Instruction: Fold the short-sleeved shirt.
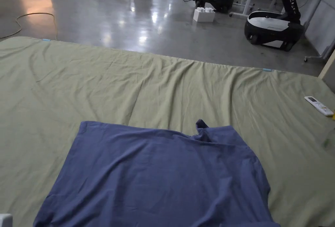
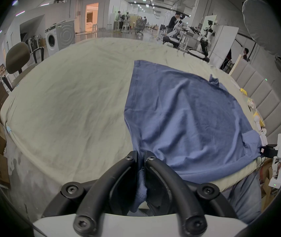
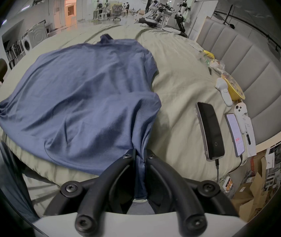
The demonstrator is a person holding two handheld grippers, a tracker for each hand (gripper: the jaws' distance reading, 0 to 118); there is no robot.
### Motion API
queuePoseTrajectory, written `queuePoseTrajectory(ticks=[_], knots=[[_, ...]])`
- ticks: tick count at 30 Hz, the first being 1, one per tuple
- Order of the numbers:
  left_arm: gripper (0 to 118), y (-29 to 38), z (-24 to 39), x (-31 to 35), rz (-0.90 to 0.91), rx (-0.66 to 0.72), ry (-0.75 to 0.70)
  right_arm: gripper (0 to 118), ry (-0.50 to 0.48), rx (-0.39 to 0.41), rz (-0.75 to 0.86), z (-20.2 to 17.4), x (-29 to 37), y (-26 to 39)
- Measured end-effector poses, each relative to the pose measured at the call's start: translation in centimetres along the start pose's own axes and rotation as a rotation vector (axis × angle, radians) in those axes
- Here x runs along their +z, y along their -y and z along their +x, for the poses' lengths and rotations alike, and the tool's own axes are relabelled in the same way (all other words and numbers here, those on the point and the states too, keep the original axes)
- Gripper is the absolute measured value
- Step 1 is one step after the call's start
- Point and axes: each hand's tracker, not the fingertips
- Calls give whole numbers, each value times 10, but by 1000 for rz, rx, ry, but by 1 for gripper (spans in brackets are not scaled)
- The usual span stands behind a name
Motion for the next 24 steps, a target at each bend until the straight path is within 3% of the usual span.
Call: queuePoseTrajectory(ticks=[11, 16, 24], knots=[[7, -60, 13, -15, 118, -24, 19, 8, -22, -58, 144, 6, 13, -72], [7, -92, 19, -29, 127, -24, -9, 8, -24, -107, 182, 8, -3, -119], [7, -126, 29, -61, 95, 13, -53, 8, -30, -110, 159, 4, -58, -175]])
